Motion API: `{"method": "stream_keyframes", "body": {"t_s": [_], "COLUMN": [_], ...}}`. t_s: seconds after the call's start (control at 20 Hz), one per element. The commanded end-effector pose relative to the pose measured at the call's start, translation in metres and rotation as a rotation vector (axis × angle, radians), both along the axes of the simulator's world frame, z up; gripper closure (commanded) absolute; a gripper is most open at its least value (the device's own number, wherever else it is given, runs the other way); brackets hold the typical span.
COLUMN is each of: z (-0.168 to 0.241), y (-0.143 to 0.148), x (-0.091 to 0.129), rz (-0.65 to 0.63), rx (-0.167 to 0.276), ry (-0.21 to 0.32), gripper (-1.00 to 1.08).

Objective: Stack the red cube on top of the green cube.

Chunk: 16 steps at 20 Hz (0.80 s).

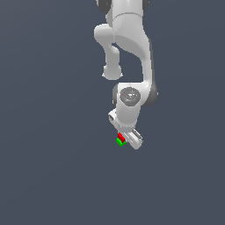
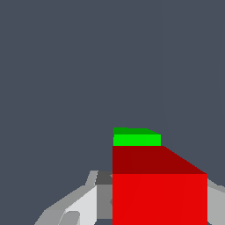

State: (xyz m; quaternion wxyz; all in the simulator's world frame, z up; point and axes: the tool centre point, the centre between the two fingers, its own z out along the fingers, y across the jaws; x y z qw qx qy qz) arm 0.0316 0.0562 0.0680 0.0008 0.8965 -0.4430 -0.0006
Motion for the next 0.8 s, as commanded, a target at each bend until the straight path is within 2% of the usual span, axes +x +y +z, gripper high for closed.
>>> {"method": "stream_keyframes", "body": {"t_s": [0.0, 0.25, 0.3, 0.75], "z": [-0.0056, -0.0063, -0.0063, -0.0063], "y": [-0.0059, -0.0066, -0.0066, -0.0066], "x": [0.0030, 0.0044, 0.0044, 0.0044], "rz": [0.002, 0.002, 0.002, 0.002], "rx": [0.001, 0.001, 0.001, 0.001], "ry": [-0.002, -0.002, -0.002, -0.002], "gripper": [1.08, 1.08, -0.92, -0.92]}}
